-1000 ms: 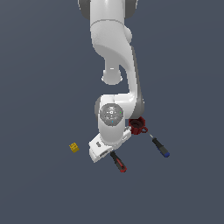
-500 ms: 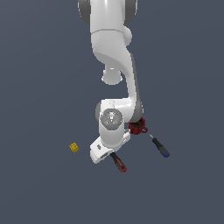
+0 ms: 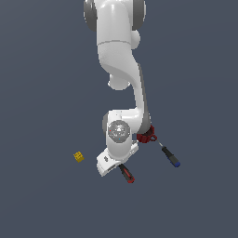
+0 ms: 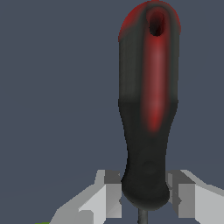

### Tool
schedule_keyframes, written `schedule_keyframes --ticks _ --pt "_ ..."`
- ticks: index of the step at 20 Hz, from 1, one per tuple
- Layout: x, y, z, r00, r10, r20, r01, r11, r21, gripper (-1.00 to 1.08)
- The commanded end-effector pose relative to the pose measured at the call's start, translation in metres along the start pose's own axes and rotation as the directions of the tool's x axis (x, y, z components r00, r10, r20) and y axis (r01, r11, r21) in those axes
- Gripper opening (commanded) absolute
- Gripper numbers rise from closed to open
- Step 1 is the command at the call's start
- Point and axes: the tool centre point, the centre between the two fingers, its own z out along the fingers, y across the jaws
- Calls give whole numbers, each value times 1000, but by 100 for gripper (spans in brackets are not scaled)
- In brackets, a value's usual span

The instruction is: Pick up a designated object from a clutter of objects.

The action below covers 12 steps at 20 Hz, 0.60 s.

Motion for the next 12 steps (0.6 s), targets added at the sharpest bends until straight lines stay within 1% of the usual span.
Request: schedule_keyframes --ticks 1,12 --pt "-2 1 3 1000 2 4 -2 1000 2 -100" --pt "0 -1 -1 1000 -1 0 1 1000 0 -100"
